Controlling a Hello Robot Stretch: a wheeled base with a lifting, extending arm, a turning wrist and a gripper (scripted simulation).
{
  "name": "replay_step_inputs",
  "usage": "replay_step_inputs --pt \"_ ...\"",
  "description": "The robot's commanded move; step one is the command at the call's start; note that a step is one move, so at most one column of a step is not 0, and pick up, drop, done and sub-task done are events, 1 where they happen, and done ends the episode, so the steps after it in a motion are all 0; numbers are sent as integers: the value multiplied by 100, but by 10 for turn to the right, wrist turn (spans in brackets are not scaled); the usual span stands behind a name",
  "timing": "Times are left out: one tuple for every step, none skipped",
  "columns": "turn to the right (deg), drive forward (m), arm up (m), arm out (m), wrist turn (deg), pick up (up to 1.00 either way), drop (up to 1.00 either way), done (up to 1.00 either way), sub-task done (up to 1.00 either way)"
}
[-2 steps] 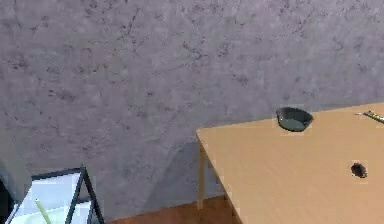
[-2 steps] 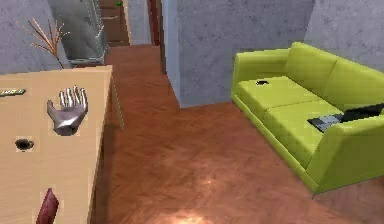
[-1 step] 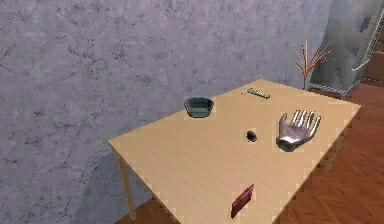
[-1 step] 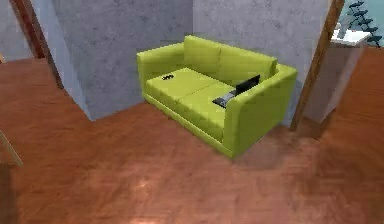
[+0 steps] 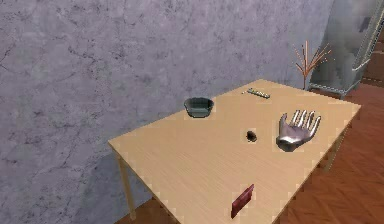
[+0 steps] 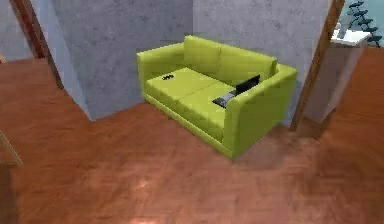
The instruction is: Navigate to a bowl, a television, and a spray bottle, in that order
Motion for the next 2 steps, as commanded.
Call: replay_step_inputs --pt "-450 0 0 0 0 0 0 0 0" --pt "-450 0 0 0 0 0 0 0 0"
